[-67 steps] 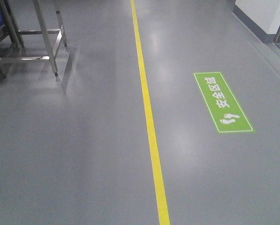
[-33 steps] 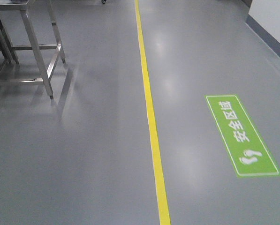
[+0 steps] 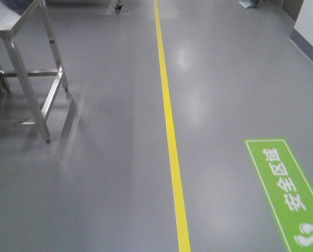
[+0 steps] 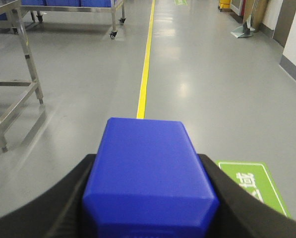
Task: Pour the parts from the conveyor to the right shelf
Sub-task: 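Drive along the yellow floor line toward the bin shelves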
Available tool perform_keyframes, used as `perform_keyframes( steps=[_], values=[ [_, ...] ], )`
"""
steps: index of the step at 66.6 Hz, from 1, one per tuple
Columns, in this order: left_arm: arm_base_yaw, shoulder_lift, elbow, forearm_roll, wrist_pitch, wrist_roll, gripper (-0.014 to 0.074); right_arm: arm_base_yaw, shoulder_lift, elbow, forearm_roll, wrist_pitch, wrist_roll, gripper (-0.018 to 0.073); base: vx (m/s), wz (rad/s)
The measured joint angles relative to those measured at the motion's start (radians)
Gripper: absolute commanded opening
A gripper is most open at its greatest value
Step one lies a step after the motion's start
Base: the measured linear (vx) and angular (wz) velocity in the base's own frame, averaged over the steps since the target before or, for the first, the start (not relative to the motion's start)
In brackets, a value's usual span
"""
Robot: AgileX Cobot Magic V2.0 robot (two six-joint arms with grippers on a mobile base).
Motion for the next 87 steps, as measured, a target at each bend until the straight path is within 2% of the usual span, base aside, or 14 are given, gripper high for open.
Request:
perform_keyframes(
  steps=[87],
  values=[
    [0.0, 0.0, 0.0, 0.0, 0.0, 0.0, -0.0006, 0.0, 0.0, 0.0, 0.0, 0.0, 0.0, -0.0005, 0.71, 0.0]
  ],
)
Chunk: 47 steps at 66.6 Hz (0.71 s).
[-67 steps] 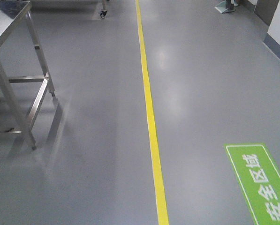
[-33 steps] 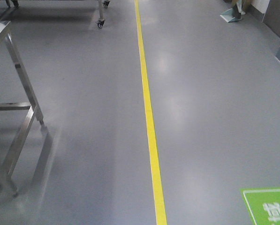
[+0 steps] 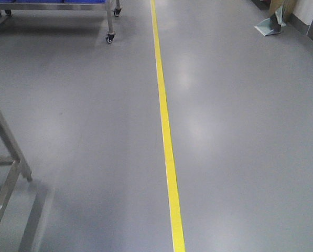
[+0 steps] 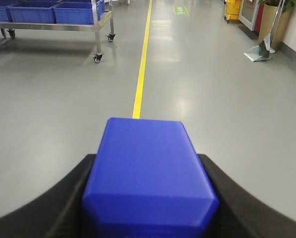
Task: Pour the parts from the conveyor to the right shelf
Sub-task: 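Drive along the yellow floor line toward the bin shelves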
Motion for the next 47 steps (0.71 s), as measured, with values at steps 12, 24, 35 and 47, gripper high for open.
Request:
perform_keyframes(
  steps=[12, 24, 35, 47],
  values=[
    [0.0, 0.0, 0.0, 0.0, 0.0, 0.0, -0.0006, 0.0, 0.0, 0.0, 0.0, 0.0, 0.0, -0.0005, 0.76, -0.02],
    [0.0, 0.0, 0.0, 0.0, 0.0, 0.0, -0.0006, 0.0, 0.0, 0.0, 0.0, 0.0, 0.0, -0.0005, 0.77, -0.03],
    [0.0, 0.0, 0.0, 0.0, 0.0, 0.0, -0.0006, 0.0, 0.0, 0.0, 0.0, 0.0, 0.0, -0.0005, 0.75, -0.01],
    [0.0, 0.0, 0.0, 0.0, 0.0, 0.0, -0.0006, 0.0, 0.0, 0.0, 0.0, 0.0, 0.0, -0.0005, 0.72, 0.06]
  ],
)
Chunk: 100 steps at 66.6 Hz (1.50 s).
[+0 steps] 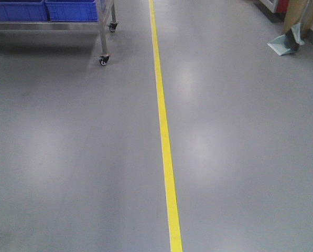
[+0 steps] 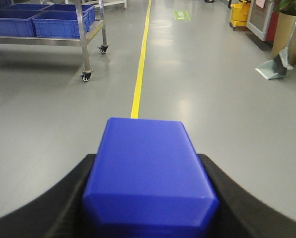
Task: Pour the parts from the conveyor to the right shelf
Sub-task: 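Drive along the yellow floor line toward the bin shelves, then turn and drive up to the shelf, facing an empty blue bin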
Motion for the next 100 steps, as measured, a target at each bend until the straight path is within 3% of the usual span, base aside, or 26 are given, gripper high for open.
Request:
perform_keyframes(
  steps=[100],
  values=[
    [0.0, 0.0, 0.0, 0.0, 0.0, 0.0, -0.0006, 0.0, 0.0, 0.0, 0.0, 0.0, 0.0, -0.0005, 0.66, 0.37]
  ],
)
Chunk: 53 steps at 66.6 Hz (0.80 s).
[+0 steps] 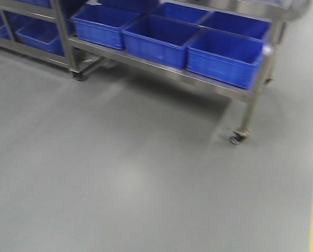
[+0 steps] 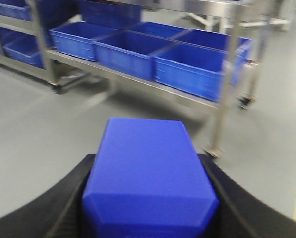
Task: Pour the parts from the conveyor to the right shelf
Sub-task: 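Turn and drive up to the shelf, facing an empty blue bin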
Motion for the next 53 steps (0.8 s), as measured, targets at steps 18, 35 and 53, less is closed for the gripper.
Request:
perform_keyframes(
  steps=[18, 35, 53],
  values=[
    [0.0, 0.0, 0.0, 0.0, 0.0, 0.0, -0.0006, 0.0, 0.0, 0.0, 0.0, 0.0, 0.0, -0.0005, 0.65, 0.63],
    [0.0, 0.0, 0.0, 0.0, 0.0, 0.0, -0.0006, 0.0, 0.0, 0.0, 0.0, 0.0, 0.0, -0.0005, 0.67, 0.65],
    [0.0, 0.0, 0.0, 0.0, 0.0, 0.0, -0.0006, 0.0, 0.0, 0.0, 0.0, 0.0, 0.0, -0.0005, 0.71, 0.59]
  ],
)
